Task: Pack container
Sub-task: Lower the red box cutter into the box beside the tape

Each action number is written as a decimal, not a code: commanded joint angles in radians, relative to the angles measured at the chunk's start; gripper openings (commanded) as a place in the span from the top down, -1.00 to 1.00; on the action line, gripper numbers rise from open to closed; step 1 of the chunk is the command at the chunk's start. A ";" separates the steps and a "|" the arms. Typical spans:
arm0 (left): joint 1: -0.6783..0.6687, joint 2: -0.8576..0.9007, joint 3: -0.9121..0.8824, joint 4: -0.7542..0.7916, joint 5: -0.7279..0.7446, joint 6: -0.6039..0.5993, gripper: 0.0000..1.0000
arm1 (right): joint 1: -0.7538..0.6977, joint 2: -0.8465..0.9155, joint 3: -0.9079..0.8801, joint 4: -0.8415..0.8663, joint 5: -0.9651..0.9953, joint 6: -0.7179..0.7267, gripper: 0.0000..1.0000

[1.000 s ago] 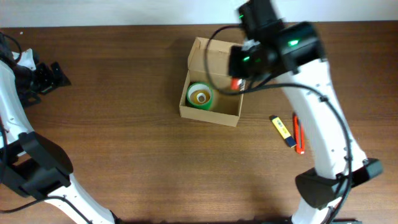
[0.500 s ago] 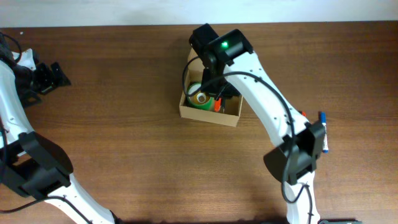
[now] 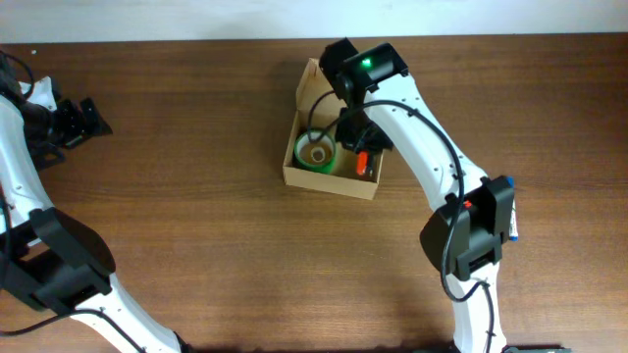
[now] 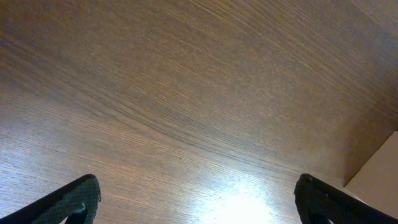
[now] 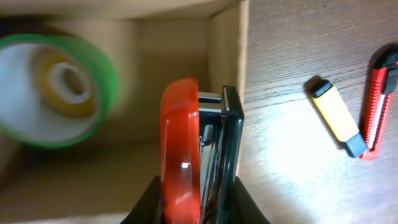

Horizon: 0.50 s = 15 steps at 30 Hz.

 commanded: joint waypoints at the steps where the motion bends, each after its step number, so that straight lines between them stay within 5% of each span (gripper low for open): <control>1: 0.002 -0.006 -0.005 0.000 0.010 0.019 -0.99 | -0.006 0.000 -0.061 0.022 0.031 -0.035 0.92; 15: 0.002 -0.006 -0.005 0.000 0.010 0.019 -0.99 | -0.006 0.000 -0.196 0.118 -0.002 -0.046 0.92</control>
